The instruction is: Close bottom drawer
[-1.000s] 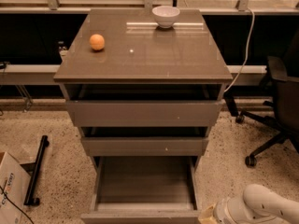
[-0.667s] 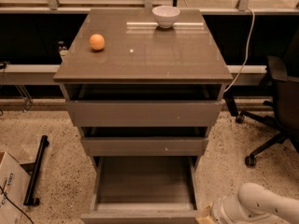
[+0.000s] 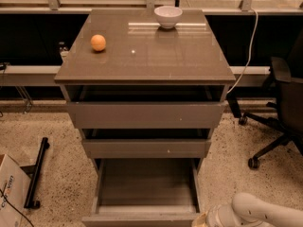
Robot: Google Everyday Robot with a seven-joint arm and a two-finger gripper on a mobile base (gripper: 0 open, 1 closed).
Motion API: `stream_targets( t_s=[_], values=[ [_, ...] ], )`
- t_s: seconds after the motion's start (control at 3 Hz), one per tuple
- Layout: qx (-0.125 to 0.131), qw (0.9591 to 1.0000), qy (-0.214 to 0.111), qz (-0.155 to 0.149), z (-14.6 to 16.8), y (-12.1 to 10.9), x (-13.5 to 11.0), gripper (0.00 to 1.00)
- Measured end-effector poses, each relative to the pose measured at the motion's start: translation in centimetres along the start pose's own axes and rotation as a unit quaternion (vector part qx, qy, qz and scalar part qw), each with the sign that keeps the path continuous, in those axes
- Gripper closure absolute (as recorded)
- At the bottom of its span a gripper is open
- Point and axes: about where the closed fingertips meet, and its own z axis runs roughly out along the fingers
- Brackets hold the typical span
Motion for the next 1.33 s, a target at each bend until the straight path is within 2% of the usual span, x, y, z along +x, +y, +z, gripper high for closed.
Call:
stream_targets(
  t_s=[0.67, 1.0, 1.33],
  values=[
    [-0.023, 0.9992, -0.022, 0.025, 5.9, -2.2, 1.4, 1.0],
    [-0.034, 0.9985, -0.033, 0.028, 8.3, -3.4, 0.9, 1.0],
    [-0.029, 0.998, -0.052, 0.02, 8.9, -5.7, -1.4, 1.0]
  ],
)
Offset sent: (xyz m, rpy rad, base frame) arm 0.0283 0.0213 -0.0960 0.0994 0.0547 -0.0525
